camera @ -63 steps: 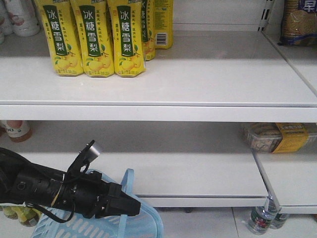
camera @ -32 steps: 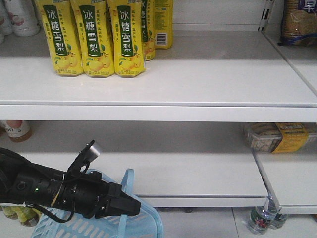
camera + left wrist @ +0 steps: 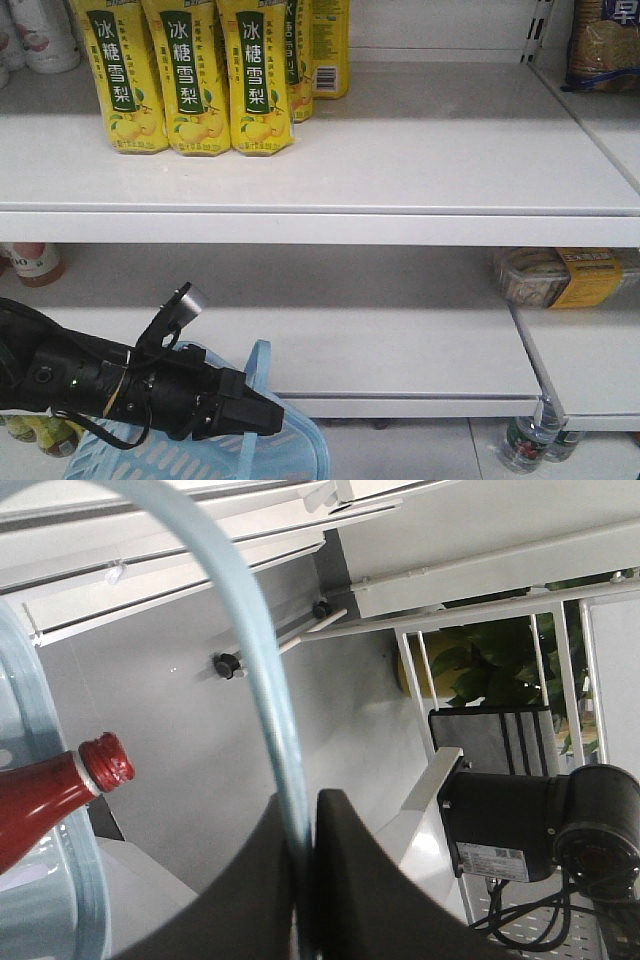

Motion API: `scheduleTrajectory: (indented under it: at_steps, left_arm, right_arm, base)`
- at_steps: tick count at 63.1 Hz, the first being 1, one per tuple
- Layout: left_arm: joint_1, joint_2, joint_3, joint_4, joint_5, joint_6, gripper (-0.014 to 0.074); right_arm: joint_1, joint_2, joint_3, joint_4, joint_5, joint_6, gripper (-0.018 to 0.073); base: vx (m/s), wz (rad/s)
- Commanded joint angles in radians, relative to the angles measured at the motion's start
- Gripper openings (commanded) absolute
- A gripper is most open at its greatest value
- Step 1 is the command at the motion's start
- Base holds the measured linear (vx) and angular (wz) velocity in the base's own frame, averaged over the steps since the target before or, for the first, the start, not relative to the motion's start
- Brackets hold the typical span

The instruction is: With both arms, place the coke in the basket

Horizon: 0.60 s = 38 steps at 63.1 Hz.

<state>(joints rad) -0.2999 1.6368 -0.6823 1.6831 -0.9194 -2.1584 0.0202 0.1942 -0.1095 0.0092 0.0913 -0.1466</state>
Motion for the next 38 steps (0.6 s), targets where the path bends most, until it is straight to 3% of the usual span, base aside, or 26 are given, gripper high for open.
scheduleTrajectory:
  at_steps: [1, 13, 19, 31, 38]
  left_arm:
    - [0.001, -0.049, -0.032, -0.092, -0.027, 0.016, -0.0005]
    - [0.001, -0.049, -0.032, -0.092, -0.027, 0.016, -0.0005]
    - [0.001, -0.049, -0.032, -0.092, -0.027, 0.016, -0.0005]
    - [0.001, -0.049, -0.032, -0.092, -0.027, 0.016, -0.0005]
    - [0.001, -0.049, -0.032, -0.092, -0.027, 0.016, -0.0005]
  right_arm:
    - [-0.007, 0.016, -0.028, -0.009, -0.085, -0.005, 0.0382]
    - [-0.007, 0.016, -0.028, -0.001, -0.091, 0.007, 0.0365]
    - [-0.007, 0.016, -0.028, 0.0, -0.091, 0.027, 0.0276]
    - [-0.007, 0.016, -0.028, 0.0, -0.091, 0.051, -0.0006]
    - [-0.007, 0.016, -0.028, 0.0, -0.077, 0.051, -0.0011]
  base:
    - [0.0, 0.0]
    - [0.0, 0.0]
    - [0.0, 0.0]
    - [0.0, 0.0]
    - [0.0, 0.0]
